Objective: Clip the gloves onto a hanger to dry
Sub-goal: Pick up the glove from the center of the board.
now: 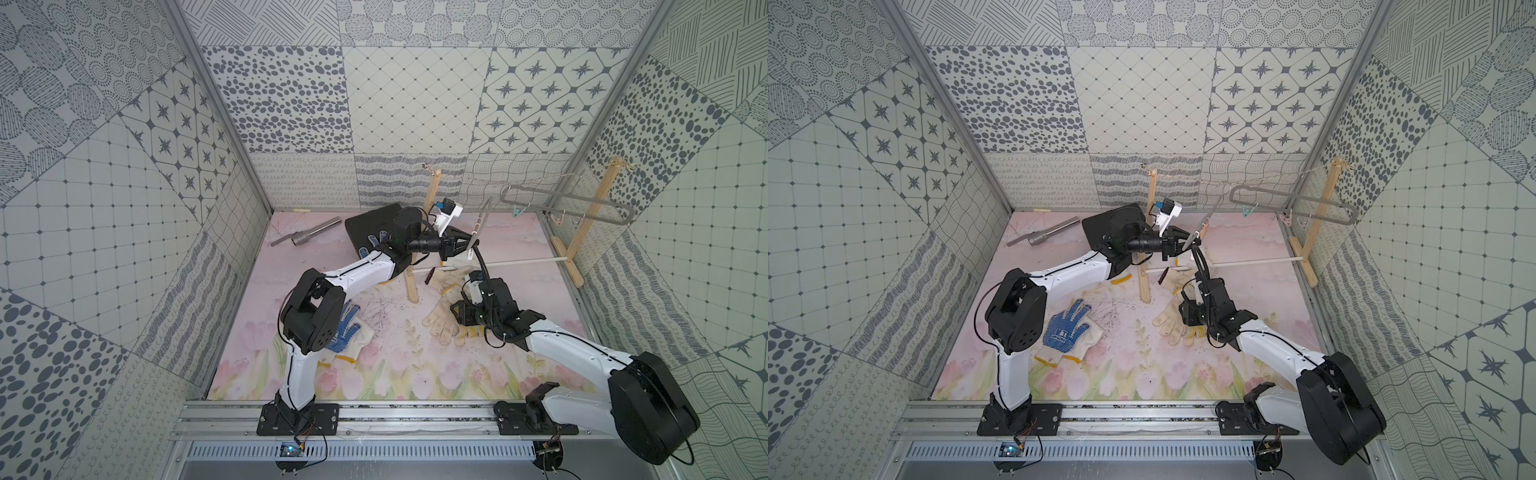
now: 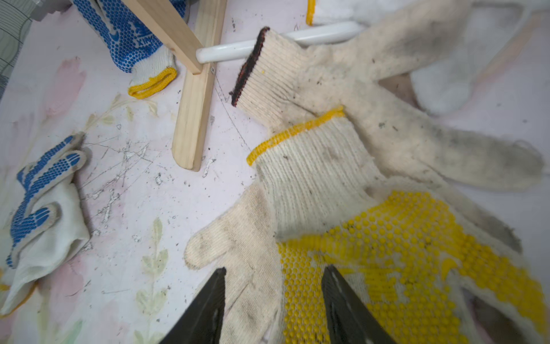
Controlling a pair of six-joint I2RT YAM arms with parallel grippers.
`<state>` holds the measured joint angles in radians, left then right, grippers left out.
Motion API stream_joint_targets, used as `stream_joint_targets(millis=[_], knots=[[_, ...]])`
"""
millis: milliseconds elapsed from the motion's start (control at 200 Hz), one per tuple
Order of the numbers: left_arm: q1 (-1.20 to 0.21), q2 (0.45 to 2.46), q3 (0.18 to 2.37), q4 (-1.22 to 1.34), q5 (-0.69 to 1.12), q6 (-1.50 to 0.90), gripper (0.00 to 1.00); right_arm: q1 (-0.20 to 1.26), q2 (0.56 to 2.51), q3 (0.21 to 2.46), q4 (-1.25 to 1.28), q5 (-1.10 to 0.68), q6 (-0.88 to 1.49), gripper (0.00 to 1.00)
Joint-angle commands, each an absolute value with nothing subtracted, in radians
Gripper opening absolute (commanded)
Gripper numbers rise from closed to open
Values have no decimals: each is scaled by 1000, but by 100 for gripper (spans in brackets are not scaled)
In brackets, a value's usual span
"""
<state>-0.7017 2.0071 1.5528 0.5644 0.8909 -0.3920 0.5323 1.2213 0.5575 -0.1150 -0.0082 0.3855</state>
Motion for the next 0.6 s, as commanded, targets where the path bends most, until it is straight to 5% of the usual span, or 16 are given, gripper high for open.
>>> stream_joint_targets(millis=[0, 595], knots=[[-691, 1990, 1552, 554, 895, -375, 0, 588, 1226, 608, -82, 216, 366, 51], [-679, 1968, 1546, 519, 887, -369, 0, 731, 1486, 808, -284, 474, 284, 52]])
